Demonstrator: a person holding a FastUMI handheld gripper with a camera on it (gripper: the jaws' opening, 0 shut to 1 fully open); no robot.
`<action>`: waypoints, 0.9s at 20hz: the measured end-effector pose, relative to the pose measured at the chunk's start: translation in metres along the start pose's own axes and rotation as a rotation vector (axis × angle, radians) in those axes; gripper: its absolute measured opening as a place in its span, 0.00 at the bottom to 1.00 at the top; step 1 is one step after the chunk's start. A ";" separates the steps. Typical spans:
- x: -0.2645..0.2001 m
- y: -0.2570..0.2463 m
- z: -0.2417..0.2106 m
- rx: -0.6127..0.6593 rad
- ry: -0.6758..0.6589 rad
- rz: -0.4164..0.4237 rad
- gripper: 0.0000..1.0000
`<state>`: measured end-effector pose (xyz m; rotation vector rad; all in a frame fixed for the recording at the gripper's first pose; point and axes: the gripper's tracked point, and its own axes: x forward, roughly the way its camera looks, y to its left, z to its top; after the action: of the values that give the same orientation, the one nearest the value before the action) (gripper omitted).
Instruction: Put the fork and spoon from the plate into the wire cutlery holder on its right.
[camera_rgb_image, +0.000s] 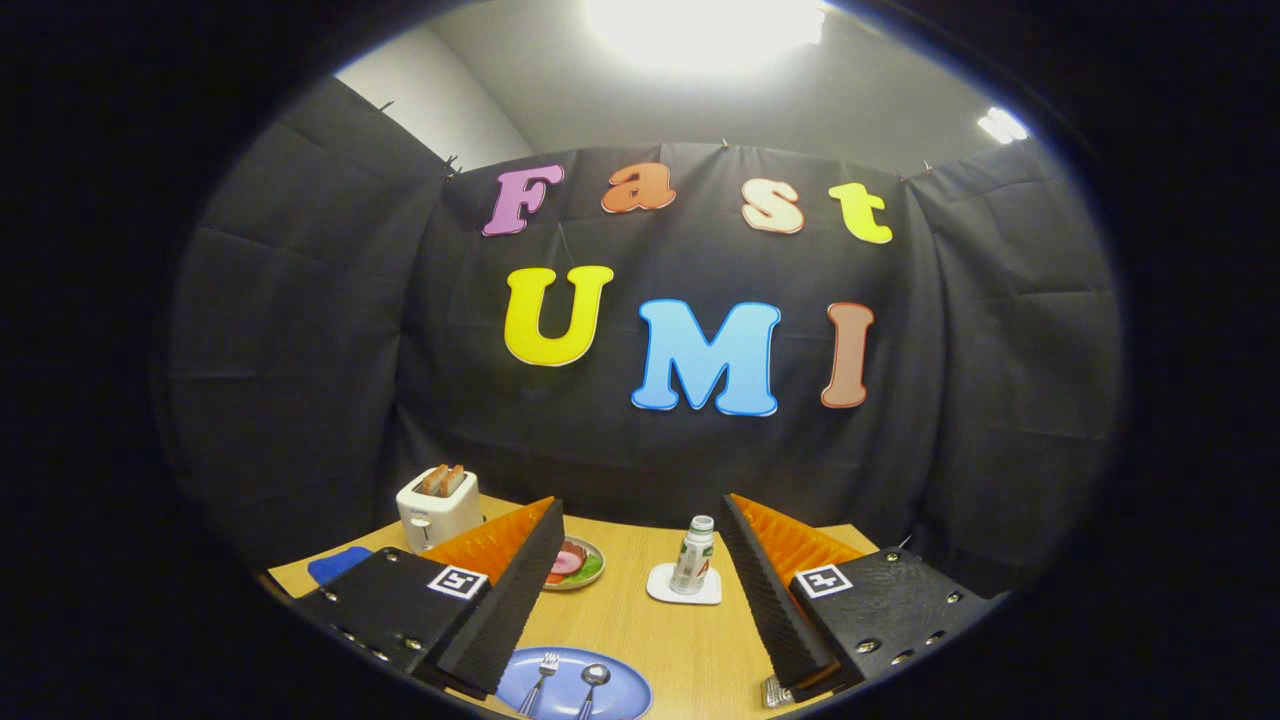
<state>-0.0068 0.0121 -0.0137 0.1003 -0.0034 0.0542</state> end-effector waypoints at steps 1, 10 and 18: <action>0.000 0.005 -0.013 0.000 0.045 0.018 0.96; -0.016 0.039 -0.154 0.010 0.553 0.095 0.96; -0.034 0.042 -0.247 0.020 0.861 0.035 0.96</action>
<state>-0.0426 0.0766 -0.2557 0.0908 0.8558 0.1285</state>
